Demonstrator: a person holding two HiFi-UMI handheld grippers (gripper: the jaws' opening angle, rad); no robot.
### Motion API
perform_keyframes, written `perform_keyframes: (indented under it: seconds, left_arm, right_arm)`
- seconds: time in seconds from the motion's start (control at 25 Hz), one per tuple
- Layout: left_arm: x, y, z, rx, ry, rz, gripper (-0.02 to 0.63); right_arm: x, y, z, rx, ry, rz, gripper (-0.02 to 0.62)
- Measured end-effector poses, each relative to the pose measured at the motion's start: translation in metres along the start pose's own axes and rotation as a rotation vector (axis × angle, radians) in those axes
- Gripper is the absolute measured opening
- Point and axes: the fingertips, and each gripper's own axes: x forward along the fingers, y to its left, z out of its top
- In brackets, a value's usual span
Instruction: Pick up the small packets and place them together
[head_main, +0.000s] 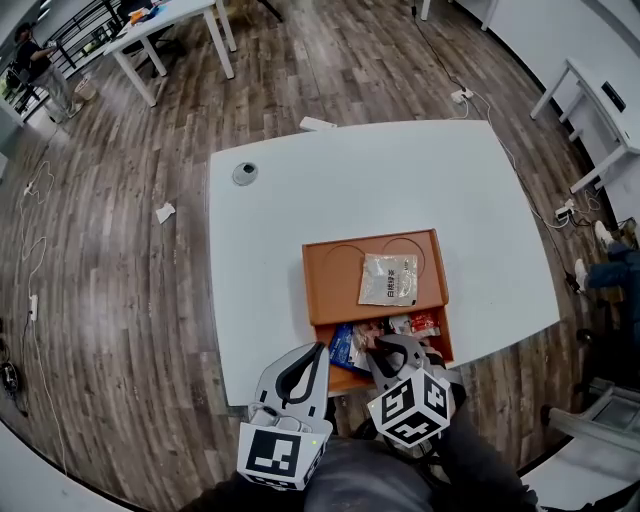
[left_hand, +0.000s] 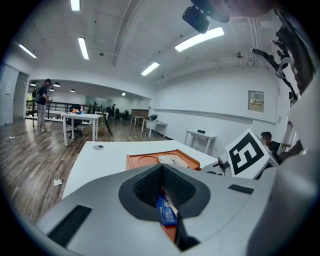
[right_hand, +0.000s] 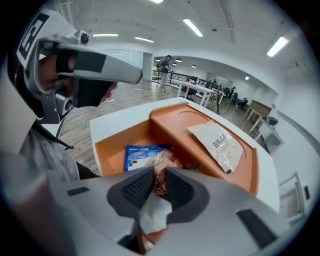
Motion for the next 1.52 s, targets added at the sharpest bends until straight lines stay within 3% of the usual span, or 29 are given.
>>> perform_keyframes:
  seconds: [0.68,0.92,1.2,1.52]
  left_arm:
    - [-0.031,-0.042,0.017,0.052,-0.053,-0.010,0.003]
    - [-0.024,-0.036,0.008,0.040,-0.032,0.009,0.003]
    - [-0.006,-0.013,0.019,0.028,-0.032,0.025,0.003]
    - [0.015,0.025,0.031,0.000,-0.028,0.054,0.003]
  right_arm:
    - [-0.059,0.015,0.017,0.003,-0.156,-0.032,0.081]
    - [-0.058,0.011,0.023,0.007,-0.184,-0.017,0.081]
    - [-0.064,-0.028,0.071,0.003,-0.254,-0.046,0.081]
    - [-0.033,-0.067,0.099,0.024,-0.201,-0.042,0.084]
